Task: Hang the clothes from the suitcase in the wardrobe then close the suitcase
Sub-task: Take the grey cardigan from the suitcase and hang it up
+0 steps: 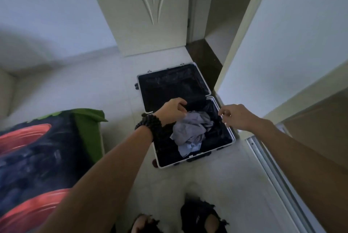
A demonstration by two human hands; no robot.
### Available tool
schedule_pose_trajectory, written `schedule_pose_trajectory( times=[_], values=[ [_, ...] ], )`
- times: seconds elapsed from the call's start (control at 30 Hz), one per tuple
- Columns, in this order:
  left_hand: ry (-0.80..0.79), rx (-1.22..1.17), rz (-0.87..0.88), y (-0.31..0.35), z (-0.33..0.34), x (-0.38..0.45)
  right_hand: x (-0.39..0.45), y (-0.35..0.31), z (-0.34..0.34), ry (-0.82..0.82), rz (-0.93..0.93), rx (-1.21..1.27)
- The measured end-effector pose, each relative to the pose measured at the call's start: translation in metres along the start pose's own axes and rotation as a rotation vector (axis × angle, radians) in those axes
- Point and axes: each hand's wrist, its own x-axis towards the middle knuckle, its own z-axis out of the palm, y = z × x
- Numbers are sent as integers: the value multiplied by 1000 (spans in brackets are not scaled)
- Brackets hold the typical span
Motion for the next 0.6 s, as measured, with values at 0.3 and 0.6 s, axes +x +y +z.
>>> schedule_pose_trajectory(
  times=[0.3, 0.6],
  values=[
    [-19, 147, -74, -236, 130, 289, 269, 196, 195, 29, 148, -82],
    [-115, 797, 133, -446, 268, 524, 497, 364, 381, 16, 185, -369]
  ],
)
